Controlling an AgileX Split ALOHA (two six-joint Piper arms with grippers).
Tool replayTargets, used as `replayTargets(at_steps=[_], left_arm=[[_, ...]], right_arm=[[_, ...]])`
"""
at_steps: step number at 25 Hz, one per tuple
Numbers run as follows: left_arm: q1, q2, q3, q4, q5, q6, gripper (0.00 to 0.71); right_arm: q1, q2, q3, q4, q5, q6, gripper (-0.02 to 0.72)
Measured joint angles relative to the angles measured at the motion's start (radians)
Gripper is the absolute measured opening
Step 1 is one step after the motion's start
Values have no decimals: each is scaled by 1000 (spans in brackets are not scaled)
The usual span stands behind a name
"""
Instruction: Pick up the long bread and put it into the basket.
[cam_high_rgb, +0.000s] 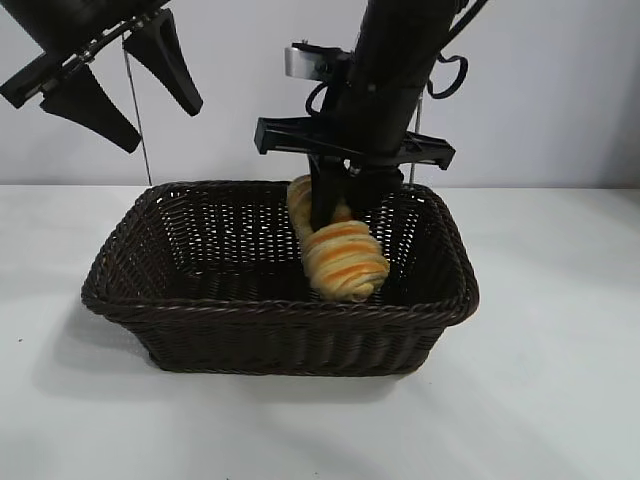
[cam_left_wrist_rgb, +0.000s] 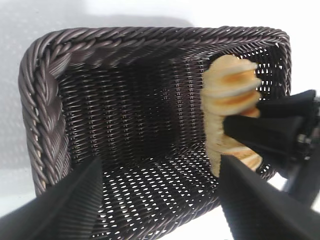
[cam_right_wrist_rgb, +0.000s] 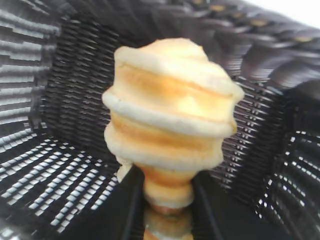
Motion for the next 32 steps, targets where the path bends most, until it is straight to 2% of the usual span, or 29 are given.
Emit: replayTargets(at_steps=[4,12,17,22,32], left_arm=[[0,0,0,0,0,0,484],[0,0,0,0,0,0,484],[0,0,0,0,0,0,484],[0,0,0,0,0,0,484],[0,0,0,0,0,0,484]], right_arm=[[0,0,0,1,0,-1,392],[0,-1,0,-11,26,-5,538],[0,-35,0,-43,48,-5,552],[-38,-100,-2,-42,68,3,557],[-152,-163,-92,-52,222,-1,557]])
